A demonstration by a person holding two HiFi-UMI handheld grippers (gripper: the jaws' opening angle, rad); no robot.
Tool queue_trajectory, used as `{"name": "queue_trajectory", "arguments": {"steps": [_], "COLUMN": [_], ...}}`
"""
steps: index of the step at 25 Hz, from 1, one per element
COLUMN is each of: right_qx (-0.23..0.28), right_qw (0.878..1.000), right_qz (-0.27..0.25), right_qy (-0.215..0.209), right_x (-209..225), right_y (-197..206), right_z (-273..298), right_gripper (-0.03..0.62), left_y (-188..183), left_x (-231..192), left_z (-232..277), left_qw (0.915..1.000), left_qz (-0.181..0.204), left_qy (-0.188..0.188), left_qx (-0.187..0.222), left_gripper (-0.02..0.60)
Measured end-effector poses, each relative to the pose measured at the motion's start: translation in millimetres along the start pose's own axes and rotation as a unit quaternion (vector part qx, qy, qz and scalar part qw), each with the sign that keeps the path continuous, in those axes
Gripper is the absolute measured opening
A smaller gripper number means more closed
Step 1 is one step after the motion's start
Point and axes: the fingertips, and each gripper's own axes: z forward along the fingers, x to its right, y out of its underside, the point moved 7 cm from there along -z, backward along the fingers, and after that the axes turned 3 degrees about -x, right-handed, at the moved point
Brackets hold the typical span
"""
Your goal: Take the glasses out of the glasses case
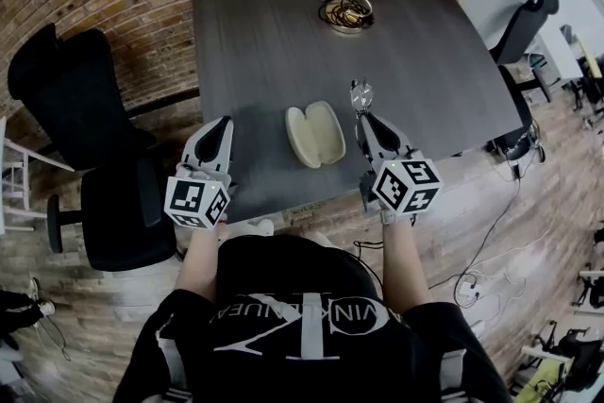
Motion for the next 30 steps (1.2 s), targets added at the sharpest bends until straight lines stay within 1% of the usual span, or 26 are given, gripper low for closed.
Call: {"name": "queue_trajectory", "arguments": {"steps": [12, 30], "right_qx": [0.006, 0.019], "right_qw": [1.000, 1.000], "right_qz": [0.005, 0.016], "right_qy": [-0.003, -0.009], "right_x": [7, 13], "right_y": [2, -1], "right_z": [-4, -6], "right_gripper": [0.035, 0.035], "left_y": [-2, -6], "left_x": [2, 5], "left_z": [-2, 1], "left_qw": [0.9999, 0.9999], "left_qz": [0.000, 0.011], "left_qy": [-0.011, -0.010], "left_qx": [0.004, 0.000], "left_gripper": [0.015, 0.015]}}
